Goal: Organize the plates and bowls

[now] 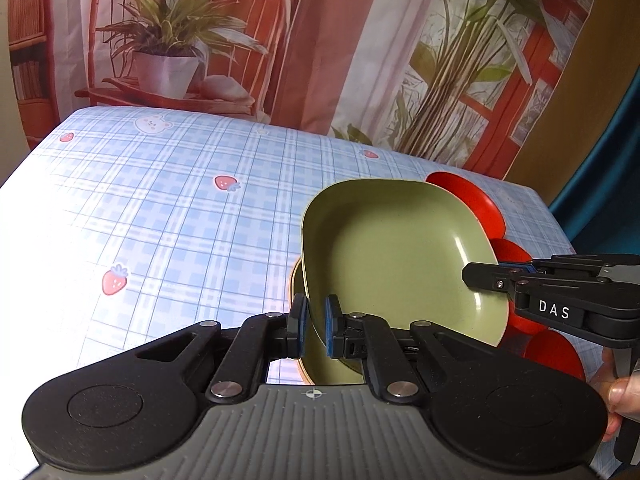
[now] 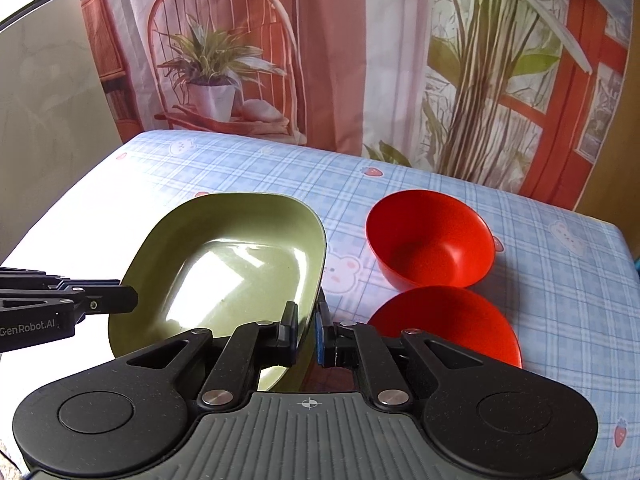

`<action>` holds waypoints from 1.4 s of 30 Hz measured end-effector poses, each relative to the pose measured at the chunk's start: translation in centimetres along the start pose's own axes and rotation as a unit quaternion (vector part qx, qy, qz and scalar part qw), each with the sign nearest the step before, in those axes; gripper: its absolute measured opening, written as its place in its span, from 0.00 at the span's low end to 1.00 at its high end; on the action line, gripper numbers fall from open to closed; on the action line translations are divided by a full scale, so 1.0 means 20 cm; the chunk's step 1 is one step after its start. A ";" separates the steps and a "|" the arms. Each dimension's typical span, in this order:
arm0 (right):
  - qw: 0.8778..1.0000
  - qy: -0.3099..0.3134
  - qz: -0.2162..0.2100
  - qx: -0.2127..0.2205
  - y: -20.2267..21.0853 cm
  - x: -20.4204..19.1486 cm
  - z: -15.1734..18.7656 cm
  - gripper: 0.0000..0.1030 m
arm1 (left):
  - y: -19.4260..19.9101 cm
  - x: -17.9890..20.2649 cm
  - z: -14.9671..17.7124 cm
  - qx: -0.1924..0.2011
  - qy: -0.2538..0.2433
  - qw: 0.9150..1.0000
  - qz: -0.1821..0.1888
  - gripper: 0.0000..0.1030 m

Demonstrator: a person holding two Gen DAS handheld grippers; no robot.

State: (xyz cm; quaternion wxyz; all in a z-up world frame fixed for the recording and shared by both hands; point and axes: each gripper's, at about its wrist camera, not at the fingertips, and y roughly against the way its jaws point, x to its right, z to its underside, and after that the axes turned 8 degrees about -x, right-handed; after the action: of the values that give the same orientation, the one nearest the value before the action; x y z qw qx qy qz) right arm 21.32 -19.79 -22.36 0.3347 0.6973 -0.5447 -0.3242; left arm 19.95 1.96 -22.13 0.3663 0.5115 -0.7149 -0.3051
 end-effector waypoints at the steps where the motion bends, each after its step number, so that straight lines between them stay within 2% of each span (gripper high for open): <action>1: 1.000 0.002 0.001 -0.001 0.00 0.00 0.01 0.08 | 0.00 0.01 0.01 -0.002 -0.003 1.000 -0.002 0.09; 11: 1.000 0.010 0.008 -0.022 -0.03 0.01 0.09 0.09 | -0.01 0.08 0.06 -0.012 -0.036 0.999 -0.030 0.10; 24: 0.999 0.014 0.023 -0.035 -0.11 -0.03 0.09 0.09 | -0.03 0.05 0.06 -0.011 -0.032 0.999 -0.034 0.10; 34: 0.998 0.036 0.036 -0.038 -0.12 -0.07 0.09 0.15 | -0.02 0.07 0.07 -0.003 -0.040 0.998 -0.046 0.10; 36: 0.998 0.039 0.037 -0.041 -0.13 -0.07 0.09 0.16 | -0.01 0.08 0.07 0.000 -0.045 0.998 -0.054 0.14; 42: 0.997 0.053 0.048 -0.030 -0.12 -0.10 0.12 0.19 | 0.02 0.07 0.05 0.010 -0.040 0.998 -0.054 0.14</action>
State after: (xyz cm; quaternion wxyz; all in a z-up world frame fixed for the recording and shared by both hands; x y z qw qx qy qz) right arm 20.29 -17.57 -25.47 0.3989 0.6763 -0.5487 -0.2870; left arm 18.58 0.78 -22.06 0.3152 0.5405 -0.7031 -0.3381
